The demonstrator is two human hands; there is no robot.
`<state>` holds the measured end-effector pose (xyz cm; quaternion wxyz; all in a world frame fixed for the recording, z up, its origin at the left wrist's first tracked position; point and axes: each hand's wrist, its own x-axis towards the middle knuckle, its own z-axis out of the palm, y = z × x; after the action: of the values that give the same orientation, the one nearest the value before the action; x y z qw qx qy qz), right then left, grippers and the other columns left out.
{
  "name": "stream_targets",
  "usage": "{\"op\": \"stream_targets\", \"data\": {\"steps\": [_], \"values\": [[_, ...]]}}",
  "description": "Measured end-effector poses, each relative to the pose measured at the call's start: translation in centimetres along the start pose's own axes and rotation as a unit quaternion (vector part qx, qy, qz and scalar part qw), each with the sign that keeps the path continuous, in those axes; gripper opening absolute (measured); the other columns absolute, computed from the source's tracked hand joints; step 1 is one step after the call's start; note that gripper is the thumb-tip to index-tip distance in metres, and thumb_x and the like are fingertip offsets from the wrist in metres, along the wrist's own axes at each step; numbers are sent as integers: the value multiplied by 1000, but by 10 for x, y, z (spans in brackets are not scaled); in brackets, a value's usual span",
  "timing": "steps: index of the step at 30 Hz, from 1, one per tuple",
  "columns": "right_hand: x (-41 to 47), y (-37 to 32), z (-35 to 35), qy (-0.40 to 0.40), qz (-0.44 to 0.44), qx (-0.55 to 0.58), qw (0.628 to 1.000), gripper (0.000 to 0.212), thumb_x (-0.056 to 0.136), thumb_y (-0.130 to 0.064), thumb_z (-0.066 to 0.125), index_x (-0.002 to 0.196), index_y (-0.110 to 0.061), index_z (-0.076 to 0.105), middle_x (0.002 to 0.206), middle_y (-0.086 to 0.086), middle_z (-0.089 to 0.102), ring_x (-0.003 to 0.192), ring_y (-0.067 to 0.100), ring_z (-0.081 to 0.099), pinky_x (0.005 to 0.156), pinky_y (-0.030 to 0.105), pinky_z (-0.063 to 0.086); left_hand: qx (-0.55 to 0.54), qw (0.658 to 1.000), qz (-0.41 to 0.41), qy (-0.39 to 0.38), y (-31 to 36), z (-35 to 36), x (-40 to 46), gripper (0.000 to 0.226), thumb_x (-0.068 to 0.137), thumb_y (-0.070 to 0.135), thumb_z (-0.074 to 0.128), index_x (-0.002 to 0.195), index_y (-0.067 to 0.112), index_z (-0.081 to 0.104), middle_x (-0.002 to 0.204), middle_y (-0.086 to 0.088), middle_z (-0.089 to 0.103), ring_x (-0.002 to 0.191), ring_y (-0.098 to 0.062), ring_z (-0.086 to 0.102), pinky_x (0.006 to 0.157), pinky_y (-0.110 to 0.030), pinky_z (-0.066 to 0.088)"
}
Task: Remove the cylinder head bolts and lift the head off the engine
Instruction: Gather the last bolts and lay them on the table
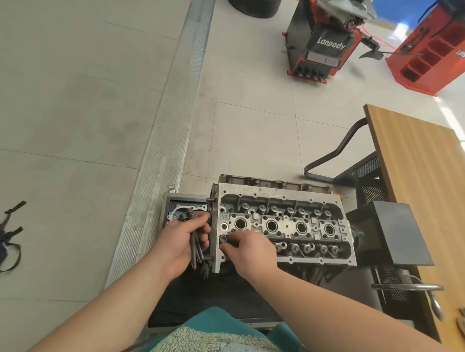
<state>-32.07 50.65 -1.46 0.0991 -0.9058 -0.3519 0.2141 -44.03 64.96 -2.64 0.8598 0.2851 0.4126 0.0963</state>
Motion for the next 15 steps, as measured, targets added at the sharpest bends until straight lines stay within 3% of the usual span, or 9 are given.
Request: {"op": "stream_targets", "data": {"steps": [2, 6, 11, 13, 15], "values": [[-3, 2, 1, 16, 11, 54, 998, 25, 89, -57, 66, 95, -36, 76, 82, -17, 71, 79, 7, 63, 59, 24, 41, 10, 1000, 2, -4, -1, 3, 2, 9, 98, 7, 71, 105, 10, 75, 80, -8, 71, 63, -16, 65, 61, -30, 58], [-6, 4, 0, 38, 19, 170, 985, 24, 83, -54, 75, 98, -35, 78, 86, -21, 63, 86, 2, 61, 72, 29, 49, 85, 996, 12, 3, -1, 16, 2, 13, 97, 4, 72, 106, 10, 77, 90, -7, 72, 71, -15, 67, 62, -27, 56], [-18, 0, -4, 42, 37, 355, 933, 10, 83, -40, 82, 91, -36, 77, 86, -14, 73, 85, 4, 68, 82, 34, 58, 256, 962, 92, -15, 2, 27, -6, 19, 97, 12, 76, 114, 20, 81, 111, 6, 82, 109, -9, 74, 98, -30, 54], [-20, -4, -13, 34, 31, 423, 905, 7, 86, -38, 80, 93, -36, 79, 86, -11, 76, 82, 6, 72, 77, 31, 60, 261, 959, 105, -36, 4, 33, -11, 20, 99, 15, 74, 116, 23, 80, 113, 6, 82, 111, -9, 74, 97, -27, 54], [-22, -8, -25, 45, 23, 476, 878, 2, 90, -35, 79, 88, -36, 79, 81, -8, 77, 73, 3, 70, 67, 18, 54, 253, 959, 112, -64, 4, 43, -16, 19, 103, 18, 69, 118, 22, 80, 113, 1, 82, 110, -13, 75, 90, -24, 58]]}}
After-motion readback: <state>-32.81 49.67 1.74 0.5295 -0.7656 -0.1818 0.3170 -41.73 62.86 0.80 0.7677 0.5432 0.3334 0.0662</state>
